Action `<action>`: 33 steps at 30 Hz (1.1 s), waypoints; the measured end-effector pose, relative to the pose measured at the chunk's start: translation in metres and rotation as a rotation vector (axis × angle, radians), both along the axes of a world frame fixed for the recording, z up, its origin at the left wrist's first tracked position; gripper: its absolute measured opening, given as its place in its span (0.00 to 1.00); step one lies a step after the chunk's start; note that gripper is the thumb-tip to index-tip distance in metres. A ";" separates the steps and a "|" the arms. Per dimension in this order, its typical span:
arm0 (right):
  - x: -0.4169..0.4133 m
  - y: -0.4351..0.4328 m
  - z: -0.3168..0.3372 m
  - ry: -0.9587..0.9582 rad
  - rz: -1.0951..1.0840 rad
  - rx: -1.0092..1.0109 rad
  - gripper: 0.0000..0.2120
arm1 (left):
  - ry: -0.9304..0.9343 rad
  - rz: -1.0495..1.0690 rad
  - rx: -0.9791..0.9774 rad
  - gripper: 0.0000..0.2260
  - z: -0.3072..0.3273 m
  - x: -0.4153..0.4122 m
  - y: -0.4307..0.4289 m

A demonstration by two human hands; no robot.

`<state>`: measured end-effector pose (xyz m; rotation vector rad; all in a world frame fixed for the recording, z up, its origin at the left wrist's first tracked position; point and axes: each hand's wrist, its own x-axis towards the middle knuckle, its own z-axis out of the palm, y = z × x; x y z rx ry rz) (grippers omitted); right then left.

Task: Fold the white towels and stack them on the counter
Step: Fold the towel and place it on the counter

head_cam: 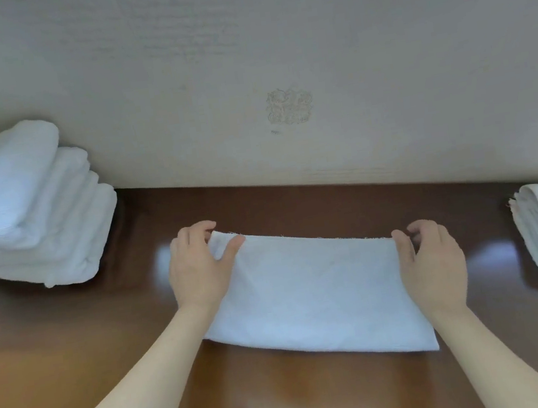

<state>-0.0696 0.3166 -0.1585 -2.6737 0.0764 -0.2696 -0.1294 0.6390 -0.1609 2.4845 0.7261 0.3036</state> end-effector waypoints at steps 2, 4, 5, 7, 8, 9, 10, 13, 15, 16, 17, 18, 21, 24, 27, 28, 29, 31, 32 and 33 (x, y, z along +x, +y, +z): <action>-0.016 0.014 0.002 -0.129 0.106 -0.146 0.17 | -0.129 -0.152 0.199 0.19 -0.003 -0.010 -0.016; -0.035 0.032 -0.002 -0.054 0.279 -0.220 0.24 | -0.130 -0.340 0.320 0.20 -0.011 -0.021 -0.039; -0.043 0.041 -0.005 0.039 0.352 -0.256 0.27 | -0.077 -0.423 0.367 0.22 -0.016 -0.025 -0.050; -0.055 0.053 -0.014 0.212 0.445 -0.336 0.31 | 0.067 -0.549 0.410 0.26 -0.025 -0.032 -0.066; -0.058 0.056 -0.019 0.257 0.466 -0.373 0.31 | 0.137 -0.579 0.409 0.27 -0.029 -0.033 -0.069; -0.059 0.056 -0.024 0.279 0.472 -0.398 0.31 | 0.200 -0.586 0.389 0.28 -0.032 -0.033 -0.070; -0.060 0.055 -0.028 0.285 0.468 -0.410 0.32 | 0.249 -0.578 0.365 0.29 -0.034 -0.033 -0.068; -0.058 0.046 -0.032 0.276 0.427 -0.405 0.32 | 0.310 -0.534 0.368 0.30 -0.038 -0.034 -0.053; -0.056 0.036 -0.032 0.278 0.390 -0.400 0.32 | 0.330 -0.507 0.388 0.30 -0.037 -0.037 -0.038; -0.055 0.030 -0.032 0.276 0.370 -0.404 0.32 | 0.338 -0.492 0.398 0.30 -0.036 -0.039 -0.031; -0.054 0.024 -0.033 0.277 0.347 -0.412 0.32 | 0.345 -0.474 0.399 0.30 -0.036 -0.042 -0.023; -0.054 0.019 -0.032 0.279 0.319 -0.421 0.32 | 0.350 -0.455 0.392 0.30 -0.035 -0.046 -0.017; -0.056 0.005 -0.031 0.311 0.220 -0.407 0.32 | 0.359 -0.401 0.349 0.30 -0.034 -0.057 -0.005; -0.063 -0.008 -0.029 0.361 0.117 -0.337 0.33 | 0.351 -0.380 0.293 0.29 -0.034 -0.069 0.002; -0.072 -0.015 -0.023 0.414 0.091 -0.342 0.32 | 0.346 -0.363 0.235 0.29 -0.025 -0.081 0.013; -0.073 -0.014 -0.019 0.448 0.095 -0.344 0.33 | 0.346 -0.374 0.230 0.29 -0.021 -0.085 0.017; -0.072 -0.013 -0.015 0.486 0.093 -0.328 0.33 | 0.351 -0.398 0.229 0.29 -0.018 -0.088 0.021; -0.071 -0.004 -0.005 0.530 0.062 -0.249 0.32 | 0.359 -0.436 0.228 0.30 -0.008 -0.092 0.030; -0.070 0.001 -0.001 0.511 0.032 -0.195 0.32 | 0.349 -0.430 0.221 0.30 -0.004 -0.093 0.033; -0.070 0.007 0.003 0.476 -0.020 -0.135 0.33 | 0.323 -0.410 0.205 0.30 0.001 -0.094 0.037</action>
